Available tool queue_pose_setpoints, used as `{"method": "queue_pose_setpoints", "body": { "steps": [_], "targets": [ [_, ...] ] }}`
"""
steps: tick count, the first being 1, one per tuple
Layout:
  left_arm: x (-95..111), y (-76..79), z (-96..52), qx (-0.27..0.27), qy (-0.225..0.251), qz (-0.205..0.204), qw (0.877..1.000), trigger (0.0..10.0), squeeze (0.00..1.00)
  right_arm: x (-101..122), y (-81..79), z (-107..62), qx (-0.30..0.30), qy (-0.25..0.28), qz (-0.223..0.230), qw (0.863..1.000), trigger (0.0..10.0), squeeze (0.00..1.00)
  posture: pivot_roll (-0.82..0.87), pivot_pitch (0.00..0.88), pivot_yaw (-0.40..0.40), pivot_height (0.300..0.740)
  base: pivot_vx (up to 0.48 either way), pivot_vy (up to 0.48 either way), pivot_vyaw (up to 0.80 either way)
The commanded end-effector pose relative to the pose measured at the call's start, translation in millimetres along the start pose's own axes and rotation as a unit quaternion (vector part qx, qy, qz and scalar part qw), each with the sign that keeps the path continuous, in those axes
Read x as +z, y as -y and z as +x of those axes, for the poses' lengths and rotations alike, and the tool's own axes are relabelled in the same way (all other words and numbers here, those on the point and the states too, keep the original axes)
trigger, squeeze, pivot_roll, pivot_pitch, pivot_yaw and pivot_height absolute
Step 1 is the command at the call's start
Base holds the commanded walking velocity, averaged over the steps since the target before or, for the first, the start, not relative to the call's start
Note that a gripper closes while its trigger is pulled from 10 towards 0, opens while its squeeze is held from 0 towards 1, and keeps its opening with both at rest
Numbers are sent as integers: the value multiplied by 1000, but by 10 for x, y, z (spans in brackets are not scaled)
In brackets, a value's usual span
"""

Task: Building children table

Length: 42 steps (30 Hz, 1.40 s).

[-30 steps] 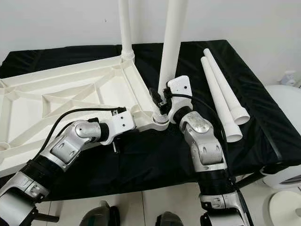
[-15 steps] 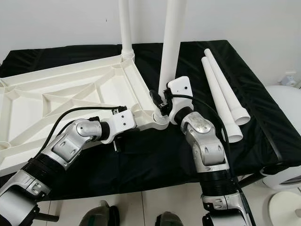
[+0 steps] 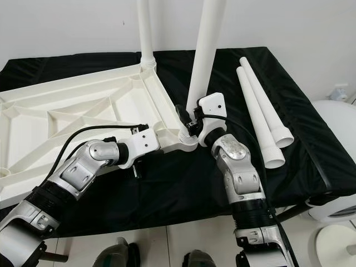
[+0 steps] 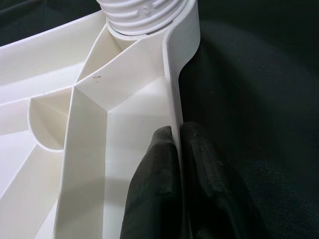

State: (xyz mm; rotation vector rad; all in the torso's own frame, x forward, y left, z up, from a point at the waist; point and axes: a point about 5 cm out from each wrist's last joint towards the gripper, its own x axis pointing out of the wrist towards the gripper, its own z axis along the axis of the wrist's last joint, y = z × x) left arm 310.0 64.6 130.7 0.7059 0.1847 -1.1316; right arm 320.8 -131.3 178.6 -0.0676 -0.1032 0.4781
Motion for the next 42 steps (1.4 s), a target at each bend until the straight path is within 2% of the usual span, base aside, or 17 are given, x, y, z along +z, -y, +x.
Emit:
{"method": "queue_pose_setpoints", "body": {
  "steps": [1,12,19,24,34,42],
  "targets": [
    [-129,-12,-39,10,-37,6,999,10000,0,-262,114,-68,-29,-60,18,998,10000,0,-7,70,23,740,0,0,0],
    [-121,-10,-42,10,-35,6,999,10000,0,-285,149,-12,-27,-64,17,997,10000,0,-8,72,25,740,0,0,0],
    [-104,-4,-46,9,-32,9,999,10000,0,-294,197,83,-19,-76,18,997,10000,0,-3,74,24,740,0,0,0],
    [-99,5,-51,7,-30,9,999,10000,0,-300,211,112,-3,-80,3,997,10000,0,-1,76,25,740,0,0,0],
    [-88,-4,-65,8,-29,11,999,10000,0,-349,218,87,9,-80,-27,996,10000,0,2,76,21,740,0,0,0],
    [-88,-6,-67,9,-29,12,999,10000,0,-435,195,32,-15,-78,-2,997,10000,0,-2,74,24,740,0,0,0]
  ]
}}
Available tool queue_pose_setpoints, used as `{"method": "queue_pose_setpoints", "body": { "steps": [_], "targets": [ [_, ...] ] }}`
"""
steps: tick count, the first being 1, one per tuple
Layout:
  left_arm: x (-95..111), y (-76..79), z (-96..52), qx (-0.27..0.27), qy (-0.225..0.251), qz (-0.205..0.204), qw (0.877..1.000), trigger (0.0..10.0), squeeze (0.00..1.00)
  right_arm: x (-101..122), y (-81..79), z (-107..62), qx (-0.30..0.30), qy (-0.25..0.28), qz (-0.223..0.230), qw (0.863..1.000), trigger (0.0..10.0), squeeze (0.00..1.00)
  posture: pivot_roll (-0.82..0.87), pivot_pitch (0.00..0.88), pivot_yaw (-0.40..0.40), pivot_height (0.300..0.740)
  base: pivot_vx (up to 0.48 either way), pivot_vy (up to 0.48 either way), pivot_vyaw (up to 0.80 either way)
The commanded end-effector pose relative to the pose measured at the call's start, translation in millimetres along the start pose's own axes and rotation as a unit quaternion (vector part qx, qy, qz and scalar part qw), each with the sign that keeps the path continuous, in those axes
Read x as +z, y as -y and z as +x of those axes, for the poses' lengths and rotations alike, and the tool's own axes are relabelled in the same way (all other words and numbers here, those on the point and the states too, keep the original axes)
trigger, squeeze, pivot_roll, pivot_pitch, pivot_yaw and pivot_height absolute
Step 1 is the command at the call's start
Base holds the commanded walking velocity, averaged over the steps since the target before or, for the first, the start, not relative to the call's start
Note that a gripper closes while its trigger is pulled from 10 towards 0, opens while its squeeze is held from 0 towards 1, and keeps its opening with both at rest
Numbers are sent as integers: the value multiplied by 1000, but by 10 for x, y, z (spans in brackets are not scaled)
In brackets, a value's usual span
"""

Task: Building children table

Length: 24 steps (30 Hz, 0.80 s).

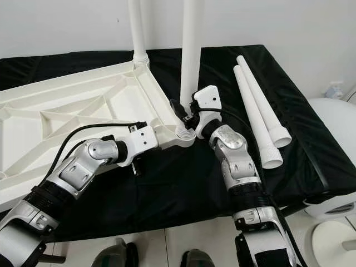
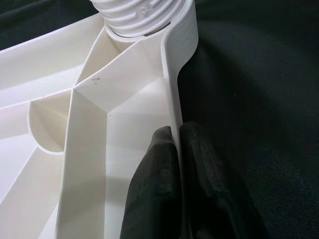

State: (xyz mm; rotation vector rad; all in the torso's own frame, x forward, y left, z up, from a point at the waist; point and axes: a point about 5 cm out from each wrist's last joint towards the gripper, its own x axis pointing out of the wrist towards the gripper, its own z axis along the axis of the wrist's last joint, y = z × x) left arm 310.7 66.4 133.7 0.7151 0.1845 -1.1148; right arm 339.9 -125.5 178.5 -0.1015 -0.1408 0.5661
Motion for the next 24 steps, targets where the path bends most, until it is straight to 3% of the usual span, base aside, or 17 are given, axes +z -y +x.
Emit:
{"method": "queue_pose_setpoints", "body": {
  "steps": [1,12,24],
  "targets": [
    [-99,18,-41,1,-24,10,1000,10000,0,-429,130,-195,-62,-95,22,993,10000,0,-2,74,24,740,0,0,0],
    [-89,22,-38,-1,-23,13,1000,10000,0,-423,133,-201,-109,-75,31,991,10000,0,0,69,20,740,0,0,0],
    [-82,25,-40,1,-22,13,1000,10000,0,-347,-9,-177,-134,-46,28,989,10000,0,0,60,16,740,0,0,0]
  ]
}}
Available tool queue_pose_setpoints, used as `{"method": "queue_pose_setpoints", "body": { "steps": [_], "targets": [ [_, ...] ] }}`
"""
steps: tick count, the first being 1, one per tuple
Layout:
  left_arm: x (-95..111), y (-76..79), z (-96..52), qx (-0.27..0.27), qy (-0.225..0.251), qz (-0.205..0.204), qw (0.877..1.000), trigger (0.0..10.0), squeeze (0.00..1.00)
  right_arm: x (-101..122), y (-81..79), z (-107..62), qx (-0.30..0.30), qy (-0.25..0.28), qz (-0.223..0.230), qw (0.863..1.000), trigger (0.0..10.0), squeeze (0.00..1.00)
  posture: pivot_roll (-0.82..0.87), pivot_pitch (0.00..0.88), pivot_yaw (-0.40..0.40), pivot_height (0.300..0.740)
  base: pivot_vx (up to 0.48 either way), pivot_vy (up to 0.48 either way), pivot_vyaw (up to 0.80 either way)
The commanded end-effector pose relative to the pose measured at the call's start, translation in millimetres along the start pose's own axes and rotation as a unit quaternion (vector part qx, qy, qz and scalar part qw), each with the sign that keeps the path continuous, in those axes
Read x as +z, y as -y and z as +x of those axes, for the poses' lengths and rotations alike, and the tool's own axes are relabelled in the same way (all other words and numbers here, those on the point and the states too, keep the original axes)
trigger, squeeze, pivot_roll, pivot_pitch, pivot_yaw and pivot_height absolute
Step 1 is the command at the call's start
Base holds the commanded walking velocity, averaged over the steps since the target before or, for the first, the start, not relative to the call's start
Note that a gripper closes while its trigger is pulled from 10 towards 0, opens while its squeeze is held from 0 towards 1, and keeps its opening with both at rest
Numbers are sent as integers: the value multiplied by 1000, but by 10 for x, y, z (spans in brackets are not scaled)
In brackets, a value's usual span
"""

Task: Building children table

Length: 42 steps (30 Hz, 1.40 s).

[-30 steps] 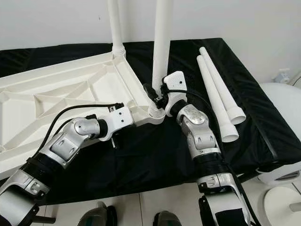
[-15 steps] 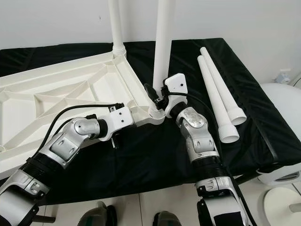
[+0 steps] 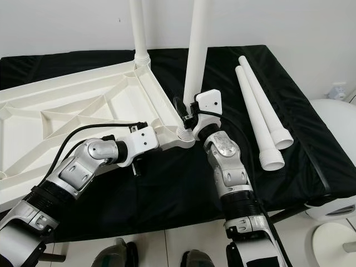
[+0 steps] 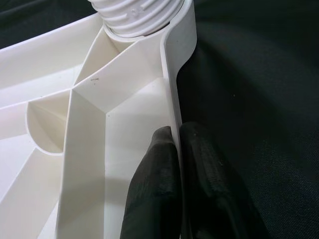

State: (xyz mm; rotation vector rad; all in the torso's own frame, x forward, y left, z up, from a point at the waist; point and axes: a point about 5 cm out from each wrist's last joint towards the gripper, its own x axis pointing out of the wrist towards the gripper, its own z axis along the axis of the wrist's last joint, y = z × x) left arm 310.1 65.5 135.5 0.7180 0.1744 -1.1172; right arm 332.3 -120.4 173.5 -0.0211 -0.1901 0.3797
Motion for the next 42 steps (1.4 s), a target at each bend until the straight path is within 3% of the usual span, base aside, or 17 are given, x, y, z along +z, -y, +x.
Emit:
{"method": "queue_pose_setpoints", "body": {
  "steps": [1,13,20,35,42],
  "targets": [
    [-102,25,-37,0,-25,9,1000,10000,0,-304,114,-136,-40,-73,-6,996,10000,0,0,60,16,740,0,0,0],
    [-91,17,-45,1,-24,11,1000,10000,0,-302,48,-168,-34,-67,-18,997,10000,0,0,66,16,740,0,0,0],
    [-90,13,-53,3,-24,8,1000,10000,0,-409,26,-344,-30,-55,2,998,10000,0,-2,80,14,740,0,0,0],
    [-88,10,-63,-1,-24,11,1000,10000,0,-443,90,-358,-59,-64,9,996,10000,0,-4,84,22,740,0,0,0],
    [-83,9,-67,-1,-24,11,1000,10000,0,-424,49,-355,-70,-57,7,996,10000,0,-2,85,22,740,0,0,0]
  ]
}}
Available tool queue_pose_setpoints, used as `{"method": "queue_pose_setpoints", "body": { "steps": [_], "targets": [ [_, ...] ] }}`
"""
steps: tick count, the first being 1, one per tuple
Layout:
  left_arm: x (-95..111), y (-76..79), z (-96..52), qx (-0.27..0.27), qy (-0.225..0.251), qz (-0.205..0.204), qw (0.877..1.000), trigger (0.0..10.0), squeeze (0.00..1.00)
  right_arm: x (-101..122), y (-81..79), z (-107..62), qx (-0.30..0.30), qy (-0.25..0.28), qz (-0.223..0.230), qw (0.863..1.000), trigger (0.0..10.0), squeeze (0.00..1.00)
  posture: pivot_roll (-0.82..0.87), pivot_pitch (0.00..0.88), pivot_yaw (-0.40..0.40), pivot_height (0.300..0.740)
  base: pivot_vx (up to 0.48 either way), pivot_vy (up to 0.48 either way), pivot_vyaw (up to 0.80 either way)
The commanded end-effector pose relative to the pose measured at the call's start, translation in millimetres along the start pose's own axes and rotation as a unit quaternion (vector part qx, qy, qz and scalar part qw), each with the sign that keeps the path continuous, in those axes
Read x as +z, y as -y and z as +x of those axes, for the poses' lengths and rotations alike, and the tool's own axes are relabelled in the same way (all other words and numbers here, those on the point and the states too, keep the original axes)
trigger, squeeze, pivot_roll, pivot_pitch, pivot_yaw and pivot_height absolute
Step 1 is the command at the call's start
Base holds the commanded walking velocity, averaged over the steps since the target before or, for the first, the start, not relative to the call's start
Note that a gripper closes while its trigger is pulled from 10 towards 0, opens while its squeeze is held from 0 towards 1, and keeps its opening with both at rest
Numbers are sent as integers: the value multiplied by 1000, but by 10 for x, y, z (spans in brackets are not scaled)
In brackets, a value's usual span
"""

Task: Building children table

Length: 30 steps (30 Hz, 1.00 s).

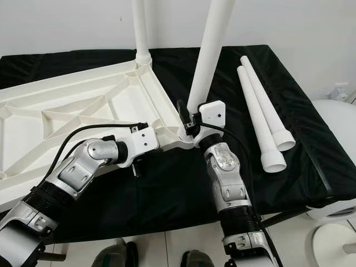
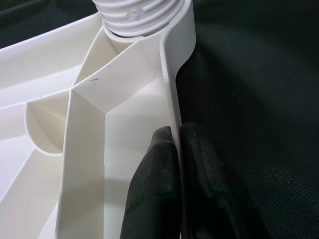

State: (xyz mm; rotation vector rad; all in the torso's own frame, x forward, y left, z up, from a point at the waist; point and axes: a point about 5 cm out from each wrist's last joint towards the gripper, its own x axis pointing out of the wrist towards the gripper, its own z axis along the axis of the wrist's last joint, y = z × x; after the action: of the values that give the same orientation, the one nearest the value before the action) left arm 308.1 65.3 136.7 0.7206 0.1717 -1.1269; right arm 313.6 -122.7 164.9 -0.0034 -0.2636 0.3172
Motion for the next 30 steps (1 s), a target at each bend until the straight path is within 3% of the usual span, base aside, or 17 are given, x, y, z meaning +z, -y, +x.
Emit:
{"method": "queue_pose_setpoints", "body": {
  "steps": [1,9,20,30],
  "targets": [
    [-98,-2,-55,3,-25,9,1000,10000,0,-353,95,-172,-43,-91,5,995,10000,0,-1,85,22,740,0,0,0],
    [-90,-10,-61,4,-25,10,1000,10000,0,-301,-5,-107,-86,-77,3,993,10000,0,4,85,22,740,0,0,0],
    [-92,-10,-68,6,-26,8,1000,10000,0,-260,-153,-59,-98,-63,-6,993,10000,0,9,88,16,740,0,0,0],
    [-76,-6,-65,7,-23,7,1000,10000,0,-287,-186,-18,-176,-75,6,982,10000,0,8,90,8,740,0,0,0]
  ]
}}
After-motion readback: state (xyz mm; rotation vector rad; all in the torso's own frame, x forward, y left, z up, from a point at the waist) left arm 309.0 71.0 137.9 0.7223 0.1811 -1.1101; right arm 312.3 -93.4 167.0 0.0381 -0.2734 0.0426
